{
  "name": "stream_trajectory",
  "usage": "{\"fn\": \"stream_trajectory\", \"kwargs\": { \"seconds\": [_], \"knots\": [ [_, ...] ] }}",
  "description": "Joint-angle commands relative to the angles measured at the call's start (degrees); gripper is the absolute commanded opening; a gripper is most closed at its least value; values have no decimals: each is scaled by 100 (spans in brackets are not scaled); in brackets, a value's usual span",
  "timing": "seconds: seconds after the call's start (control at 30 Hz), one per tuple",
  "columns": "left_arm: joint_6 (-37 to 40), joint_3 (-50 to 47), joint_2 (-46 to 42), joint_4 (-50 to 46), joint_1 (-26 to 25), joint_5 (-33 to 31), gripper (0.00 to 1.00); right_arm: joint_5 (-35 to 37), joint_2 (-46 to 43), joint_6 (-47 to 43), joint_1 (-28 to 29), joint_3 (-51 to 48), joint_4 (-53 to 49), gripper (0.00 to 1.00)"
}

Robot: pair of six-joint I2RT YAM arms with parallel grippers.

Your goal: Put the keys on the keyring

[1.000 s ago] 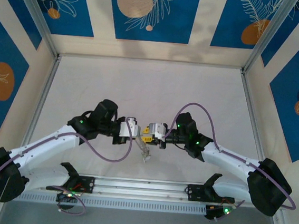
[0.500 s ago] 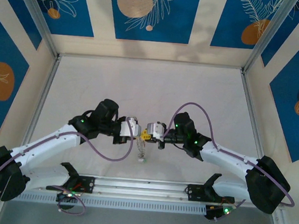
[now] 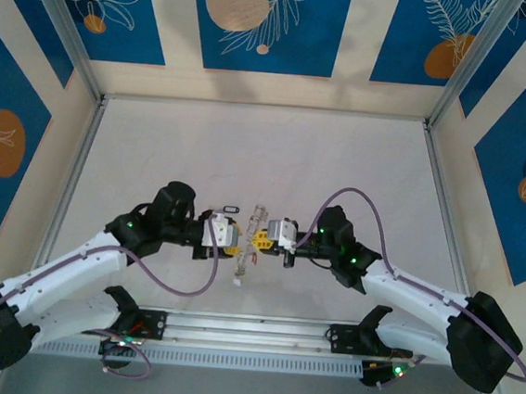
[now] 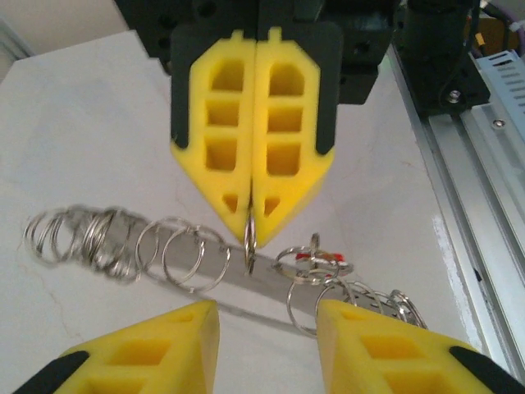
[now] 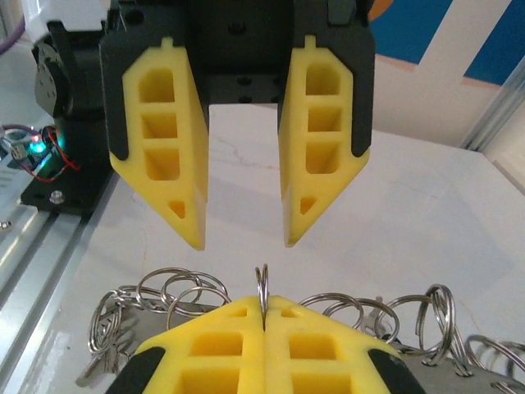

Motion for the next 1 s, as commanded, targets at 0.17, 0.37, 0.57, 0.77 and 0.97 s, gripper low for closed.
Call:
{"fn": "stream_trajectory", "kwargs": {
  "seconds": [0.17, 0.37, 0.57, 0.77, 0.97],
  "knots": [
    [-682, -93, -768, 166, -34, -413, 43, 184, -360, 480, 101, -249, 421, 0],
    [-176, -82, -665, -32, -34, 462, 39, -48, -507, 654, 125, -252, 436, 0],
    [-11, 2, -176, 272, -56, 745, 35, -381, -495, 614, 119, -203, 383, 0],
    [-203, 80, 319, 618, -205, 967, 30, -571, -395, 635, -23, -100, 386, 0],
    [-709, -212, 388, 1682, -406, 758, 30, -1256, -123, 599, -350, 191, 389, 0]
  ]
}}
